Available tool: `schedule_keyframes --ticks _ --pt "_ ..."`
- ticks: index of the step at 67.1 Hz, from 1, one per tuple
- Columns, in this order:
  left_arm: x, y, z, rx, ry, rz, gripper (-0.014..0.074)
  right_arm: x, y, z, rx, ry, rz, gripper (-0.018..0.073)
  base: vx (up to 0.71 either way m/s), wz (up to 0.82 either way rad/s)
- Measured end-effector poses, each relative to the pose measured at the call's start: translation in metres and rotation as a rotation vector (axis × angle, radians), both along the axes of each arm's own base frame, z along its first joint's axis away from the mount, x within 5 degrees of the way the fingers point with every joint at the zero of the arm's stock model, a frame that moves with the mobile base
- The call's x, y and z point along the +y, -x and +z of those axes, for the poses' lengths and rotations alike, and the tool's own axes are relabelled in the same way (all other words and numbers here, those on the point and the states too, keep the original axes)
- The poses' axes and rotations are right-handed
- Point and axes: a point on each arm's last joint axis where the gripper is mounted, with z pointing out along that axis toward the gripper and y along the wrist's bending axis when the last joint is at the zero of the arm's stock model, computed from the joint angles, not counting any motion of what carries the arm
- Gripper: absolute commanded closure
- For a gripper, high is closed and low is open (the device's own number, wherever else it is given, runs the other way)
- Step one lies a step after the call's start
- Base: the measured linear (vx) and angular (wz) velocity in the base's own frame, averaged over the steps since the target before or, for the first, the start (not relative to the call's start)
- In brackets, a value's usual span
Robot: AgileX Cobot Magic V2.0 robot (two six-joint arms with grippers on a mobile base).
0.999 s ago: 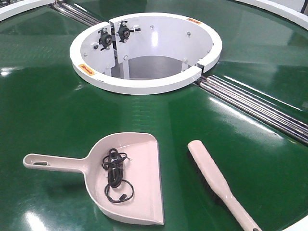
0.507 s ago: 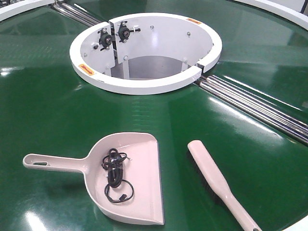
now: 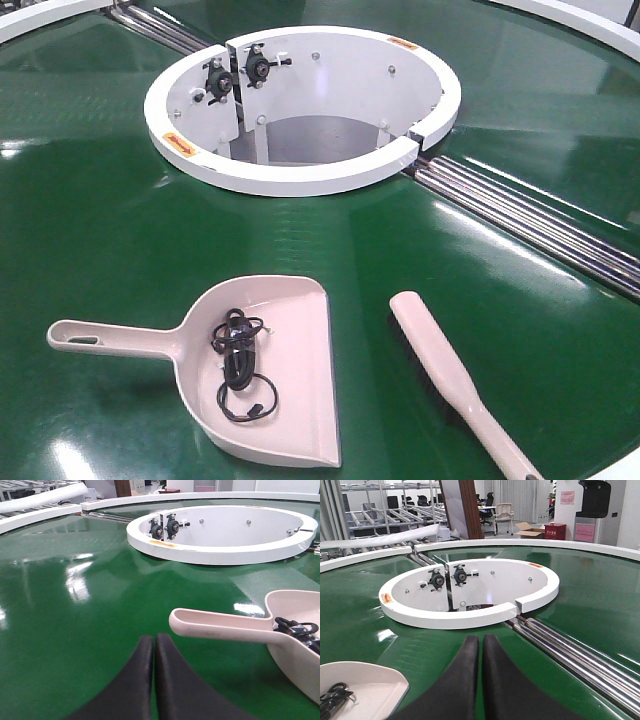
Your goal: Clean and inspect green conveyor with broom and dustpan
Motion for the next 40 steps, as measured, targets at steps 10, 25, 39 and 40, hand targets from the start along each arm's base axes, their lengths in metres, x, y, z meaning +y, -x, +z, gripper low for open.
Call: schedule_keyframes --ticks 10,25,39,40 --pt "0.0 0.0 0.0 0.0 0.0 0.0 0.0619 0.0 0.0 0.0 0.0 0.0 0.0 0.0561 0.0 0.0" --pt "0.0 0.0 0.0 0.0 0.001 0.0 0.0619 0.0 0.0 0.0 0.0 0.0 0.0 0.0561 0.0 0.0" --pt "0.0 0.0 0.0 0.0 0.001 0.0 0.0619 -0.0002 0.0 -0.0001 -0.002 0.013 -0.002 0.0561 0.0 0.0" --pt "0.0 0.0 0.0 0.0 0.001 0.0 0.0619 -0.0003 -0.0001 -0.0002 -0.002 0.016 -0.003 0.0561 0.0 0.0"
